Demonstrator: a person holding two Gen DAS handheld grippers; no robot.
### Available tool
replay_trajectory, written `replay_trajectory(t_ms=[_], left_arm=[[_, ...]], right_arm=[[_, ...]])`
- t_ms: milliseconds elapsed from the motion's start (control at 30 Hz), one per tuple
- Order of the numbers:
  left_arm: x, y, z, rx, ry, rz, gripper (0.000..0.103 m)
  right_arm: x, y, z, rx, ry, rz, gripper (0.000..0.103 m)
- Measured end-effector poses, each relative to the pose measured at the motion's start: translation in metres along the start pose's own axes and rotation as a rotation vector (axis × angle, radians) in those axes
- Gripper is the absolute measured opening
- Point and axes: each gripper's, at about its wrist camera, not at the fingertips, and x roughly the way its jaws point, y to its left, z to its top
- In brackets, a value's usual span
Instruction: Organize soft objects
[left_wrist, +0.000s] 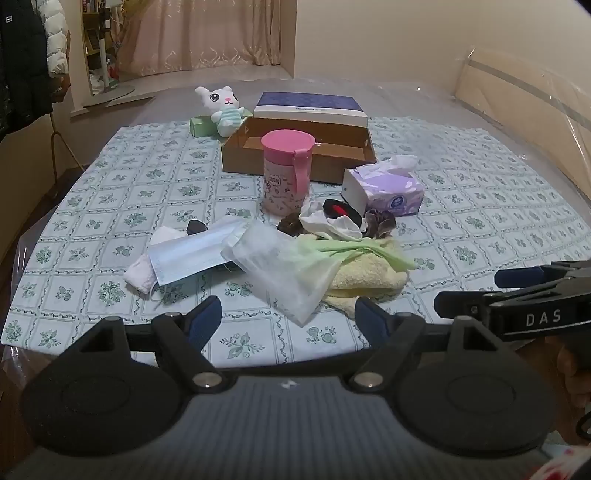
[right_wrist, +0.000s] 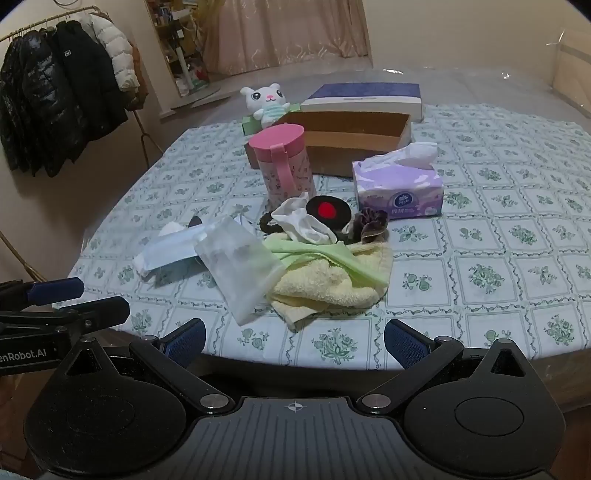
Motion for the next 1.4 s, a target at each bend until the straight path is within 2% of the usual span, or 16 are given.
replay_trajectory(t_ms=[1400], left_arm=[[-0.0002, 0.0000, 0.0000, -0.001, -0.006, 0.000, 0.078]], right_arm=[[-0.0019, 0.0020, 0.0030, -0.001, -0.007, 0.002, 0.103]])
